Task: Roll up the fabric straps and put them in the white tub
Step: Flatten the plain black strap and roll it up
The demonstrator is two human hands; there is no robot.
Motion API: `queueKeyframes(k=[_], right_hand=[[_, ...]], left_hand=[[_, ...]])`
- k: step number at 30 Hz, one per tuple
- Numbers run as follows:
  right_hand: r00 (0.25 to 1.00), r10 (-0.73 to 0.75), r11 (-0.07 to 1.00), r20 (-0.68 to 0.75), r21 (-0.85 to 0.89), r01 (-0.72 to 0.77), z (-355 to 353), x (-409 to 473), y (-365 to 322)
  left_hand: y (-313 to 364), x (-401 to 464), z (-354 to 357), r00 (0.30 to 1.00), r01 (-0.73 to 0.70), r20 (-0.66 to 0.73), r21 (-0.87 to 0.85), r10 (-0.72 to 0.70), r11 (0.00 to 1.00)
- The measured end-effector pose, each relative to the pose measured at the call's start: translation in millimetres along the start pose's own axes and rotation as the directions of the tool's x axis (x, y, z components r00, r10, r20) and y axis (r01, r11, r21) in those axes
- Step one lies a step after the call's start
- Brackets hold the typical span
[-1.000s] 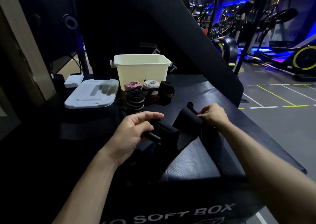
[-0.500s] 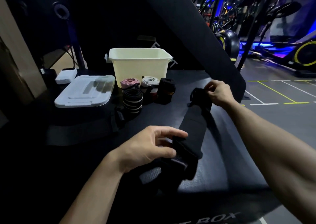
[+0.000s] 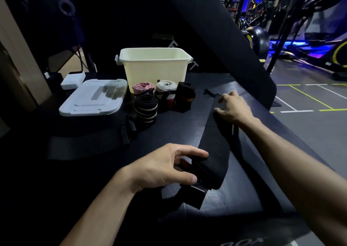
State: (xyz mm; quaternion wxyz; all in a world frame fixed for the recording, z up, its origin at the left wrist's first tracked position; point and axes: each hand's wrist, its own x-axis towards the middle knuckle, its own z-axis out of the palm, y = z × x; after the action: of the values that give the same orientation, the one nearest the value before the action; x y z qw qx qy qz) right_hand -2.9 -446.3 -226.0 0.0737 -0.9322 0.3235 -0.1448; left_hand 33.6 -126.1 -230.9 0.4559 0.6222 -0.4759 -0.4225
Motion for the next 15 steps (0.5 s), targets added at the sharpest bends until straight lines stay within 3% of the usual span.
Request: queueKeyframes(k=[3,6,15], right_hand=[[0.979,0.036,0.995,0.201,-0.103,-0.015,-4,-27,-11],[0.930,0.072,0.995,0.361,-0.094,-0.040,4,-52,-19],[0.912,-0.017,0.996,0.410,-0.071,0.051,9,-76,-17]], left_hand=[[1,-5,6,1.000,0.003,-0.020,0.021,-0.003,1.000],[2,-10,15,0.998,0.009,-0.065,0.082,-0.003,0.997],[1,-18,55,0.982,-0.032,-0.159,0.407,0.106,0.913]])
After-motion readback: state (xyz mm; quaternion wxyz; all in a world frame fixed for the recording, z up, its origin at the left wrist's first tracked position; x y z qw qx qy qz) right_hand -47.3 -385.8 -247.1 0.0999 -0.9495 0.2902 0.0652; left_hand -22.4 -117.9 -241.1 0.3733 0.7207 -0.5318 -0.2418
